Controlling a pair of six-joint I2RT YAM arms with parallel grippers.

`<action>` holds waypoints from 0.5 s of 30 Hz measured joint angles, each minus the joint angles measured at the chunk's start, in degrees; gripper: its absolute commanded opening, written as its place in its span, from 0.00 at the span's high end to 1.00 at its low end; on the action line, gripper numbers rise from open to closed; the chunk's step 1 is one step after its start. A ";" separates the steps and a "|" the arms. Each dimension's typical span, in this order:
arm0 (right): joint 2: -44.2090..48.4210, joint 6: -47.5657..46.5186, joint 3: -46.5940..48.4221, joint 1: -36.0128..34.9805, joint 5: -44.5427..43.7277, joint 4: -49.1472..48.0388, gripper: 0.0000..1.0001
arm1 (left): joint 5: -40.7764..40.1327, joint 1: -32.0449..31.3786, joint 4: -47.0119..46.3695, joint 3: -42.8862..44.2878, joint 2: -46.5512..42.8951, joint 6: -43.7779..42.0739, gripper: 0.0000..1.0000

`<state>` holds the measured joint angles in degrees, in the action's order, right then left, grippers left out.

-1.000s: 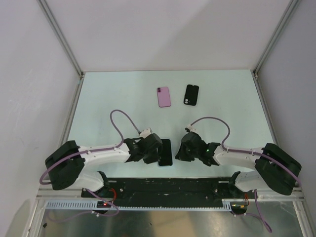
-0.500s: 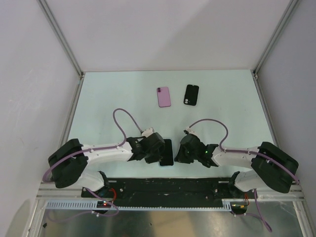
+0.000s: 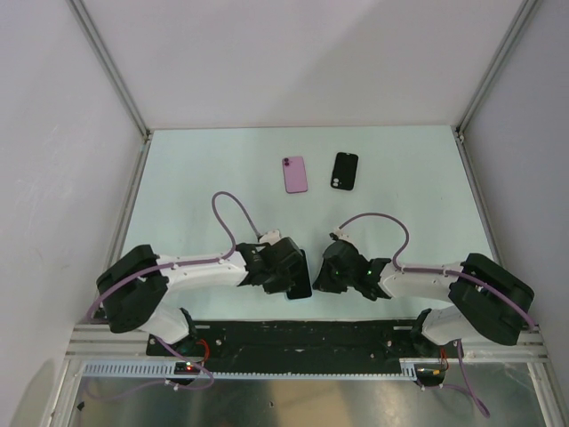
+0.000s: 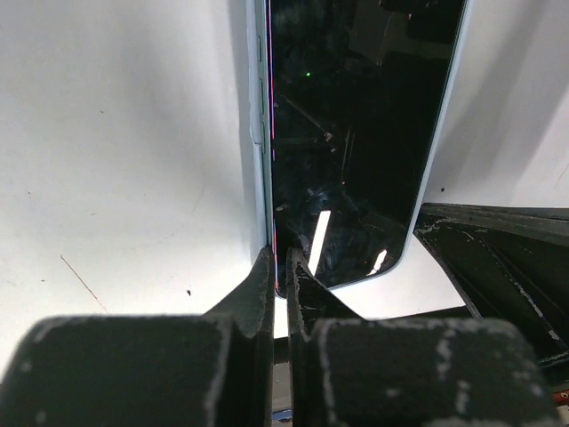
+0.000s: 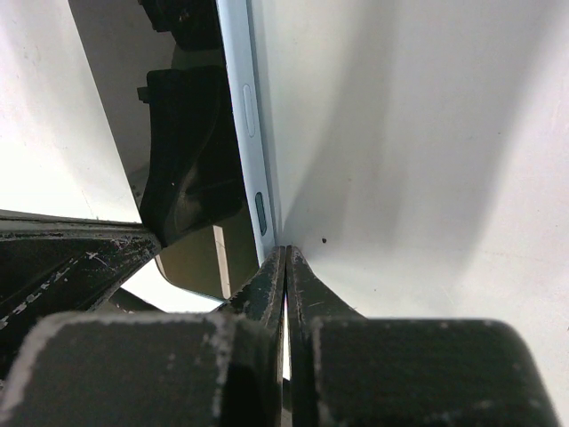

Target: Put the phone into the phone case

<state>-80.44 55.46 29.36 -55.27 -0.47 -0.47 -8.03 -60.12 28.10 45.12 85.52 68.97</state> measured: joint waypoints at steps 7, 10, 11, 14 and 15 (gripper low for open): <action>-0.13 -0.04 0.22 -0.02 -0.07 0.31 1.00 | -0.20 -0.15 -0.17 -0.17 0.63 0.02 1.00; 0.22 -0.28 1.05 -0.07 -0.31 1.60 1.00 | -0.22 -0.15 -0.22 -0.17 0.90 0.02 1.00; 0.20 -0.52 1.38 -0.15 -0.55 2.21 1.00 | -0.22 -0.15 -0.22 -0.13 1.03 0.02 1.00; 0.20 -1.53 2.19 -0.70 -1.60 3.63 0.96 | -0.22 -0.15 -0.09 -0.11 1.33 0.00 1.00; 0.20 -1.79 2.45 -0.85 -1.90 4.11 0.94 | -0.22 -0.15 -0.04 -0.11 1.40 0.00 1.00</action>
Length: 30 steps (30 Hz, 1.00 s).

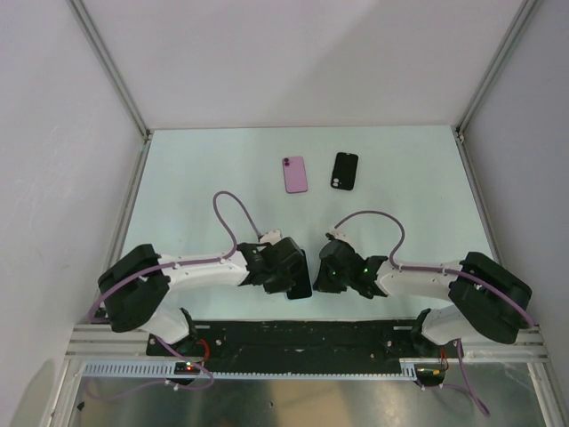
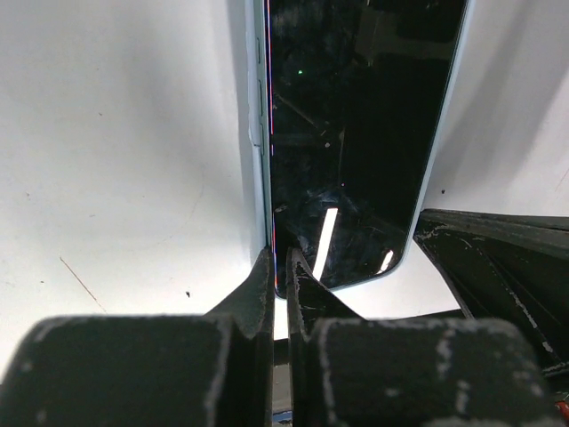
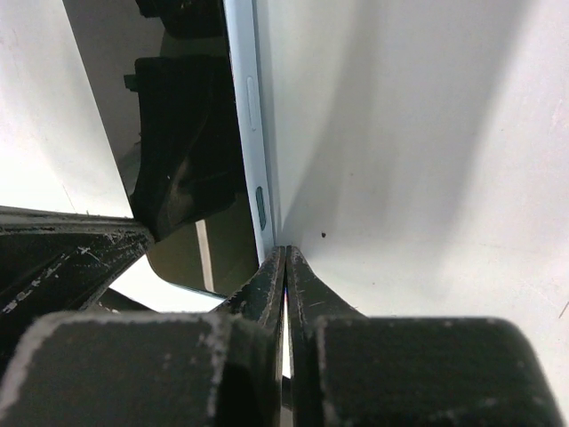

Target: Put the phone into the phone case

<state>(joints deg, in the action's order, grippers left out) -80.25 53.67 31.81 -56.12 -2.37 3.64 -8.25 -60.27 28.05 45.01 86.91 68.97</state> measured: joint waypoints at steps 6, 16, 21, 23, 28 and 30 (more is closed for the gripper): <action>1.46 -2.78 2.08 0.63 -0.02 3.69 0.83 | -0.07 -0.04 0.00 0.09 -0.09 -0.52 1.00; 4.22 -6.95 5.55 5.77 0.20 5.66 0.78 | -0.57 -0.42 -0.72 0.07 -2.27 -4.13 0.85; 4.17 -8.79 5.86 7.78 1.18 5.99 0.70 | 0.37 0.15 -2.51 0.11 -2.99 -5.66 0.77; 4.00 -9.42 6.43 8.41 1.92 5.90 0.69 | 0.59 0.98 -2.64 0.35 -3.91 -6.34 0.75; 2.14 -10.78 8.13 9.55 4.07 5.03 0.68 | 0.92 4.59 -3.21 1.51 -5.40 -8.13 0.75; 1.07 -11.13 8.46 9.88 4.87 4.46 0.68 | 0.96 6.40 -3.39 1.55 -5.42 -9.01 0.75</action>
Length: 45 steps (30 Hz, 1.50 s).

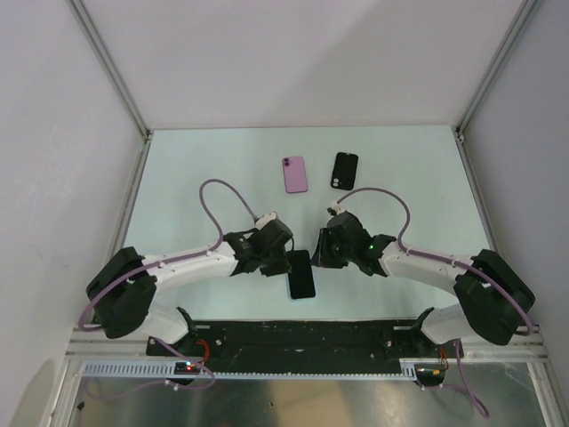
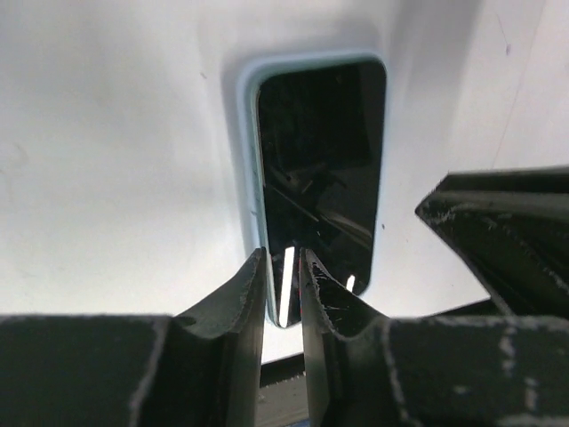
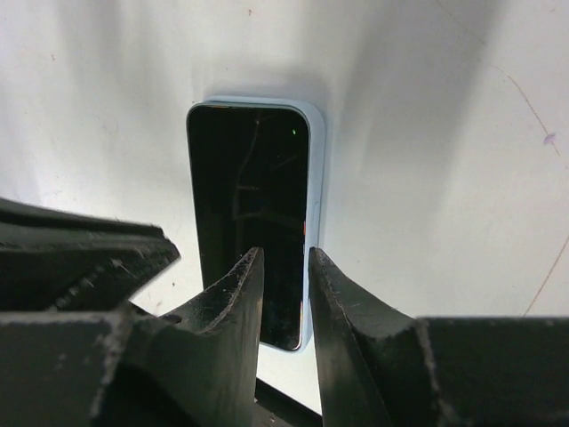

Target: Put the phone into the phone case

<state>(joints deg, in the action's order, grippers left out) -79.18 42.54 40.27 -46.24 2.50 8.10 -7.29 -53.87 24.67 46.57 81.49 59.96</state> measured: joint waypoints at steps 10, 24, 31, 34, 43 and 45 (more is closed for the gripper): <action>-6.38 -1.46 0.90 1.38 3.65 -2.38 0.63 | 0.00 8.46 -0.07 5.68 6.27 -5.40 0.77; -9.94 -2.27 1.66 2.23 5.14 -4.00 0.63 | 2.86 9.01 -1.49 6.73 10.99 -8.66 0.82; -11.50 -2.27 2.34 2.60 5.57 -4.39 0.65 | 4.13 9.01 -3.08 6.73 12.04 -9.07 0.86; -12.04 -2.27 2.71 2.78 5.79 -4.92 0.68 | 4.74 9.18 -3.15 6.75 12.15 -9.09 0.89; -13.20 -2.27 3.72 4.00 7.08 -4.96 0.70 | 5.53 9.44 -2.89 7.04 12.39 -9.46 0.99; -13.44 -2.27 3.96 4.17 7.19 -4.94 0.71 | 5.60 9.44 -2.54 7.41 12.68 -9.46 1.00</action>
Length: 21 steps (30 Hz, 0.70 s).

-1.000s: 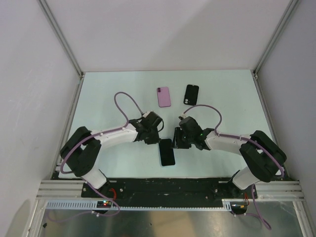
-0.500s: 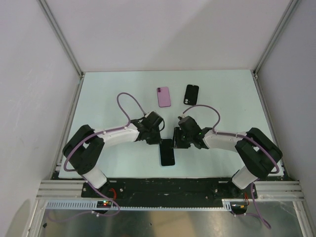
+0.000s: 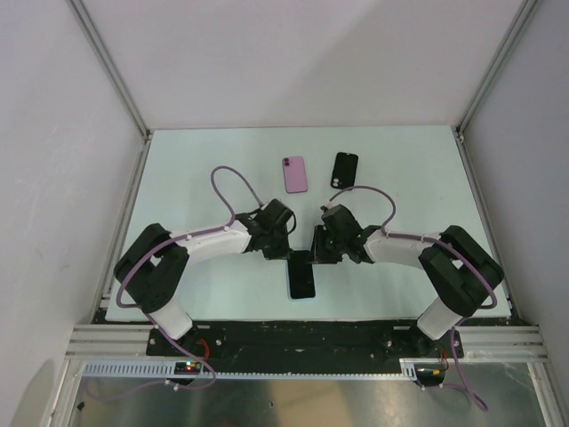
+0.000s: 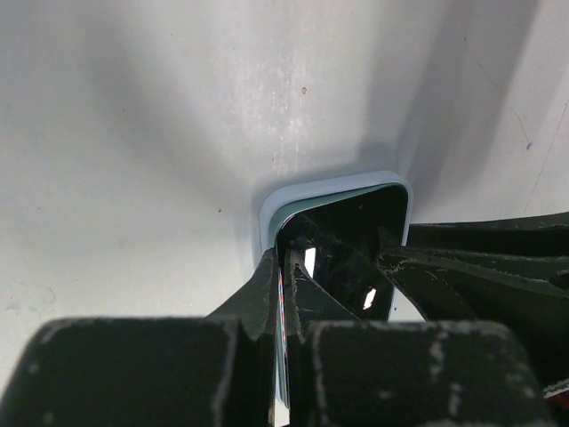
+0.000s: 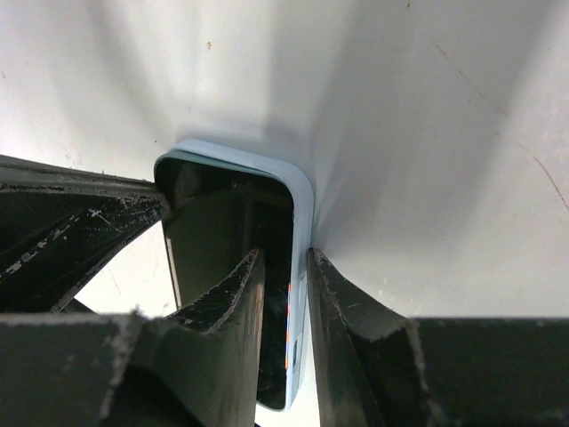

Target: Put the phone into the phone case

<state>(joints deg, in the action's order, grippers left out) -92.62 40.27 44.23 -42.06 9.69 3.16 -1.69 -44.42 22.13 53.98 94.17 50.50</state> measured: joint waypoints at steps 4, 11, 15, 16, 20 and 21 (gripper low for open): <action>-0.81 0.00 0.79 0.42 0.50 0.35 0.72 | 0.20 0.00 0.35 0.46 0.48 0.04 1.00; -1.46 0.00 1.57 0.72 1.01 1.20 0.73 | 0.31 -0.02 0.87 1.01 1.44 0.66 1.00; -1.66 0.00 1.70 0.87 1.27 1.33 0.73 | 0.17 -0.15 0.72 1.03 2.51 1.42 1.00; -1.68 0.00 1.75 0.90 1.33 1.38 0.73 | 0.13 -0.20 0.74 1.07 2.67 1.57 1.00; -1.86 -0.02 1.88 0.94 1.36 1.51 0.73 | -0.09 -0.39 1.46 1.88 3.54 2.01 1.00; -1.90 0.00 1.99 0.94 1.36 1.64 0.73 | -0.20 -0.44 1.68 2.10 3.72 2.01 1.00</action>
<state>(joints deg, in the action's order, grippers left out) -94.52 40.27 46.22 -41.12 11.05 4.80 -1.89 -44.86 23.81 56.07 97.89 52.51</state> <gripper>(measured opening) 0.274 0.010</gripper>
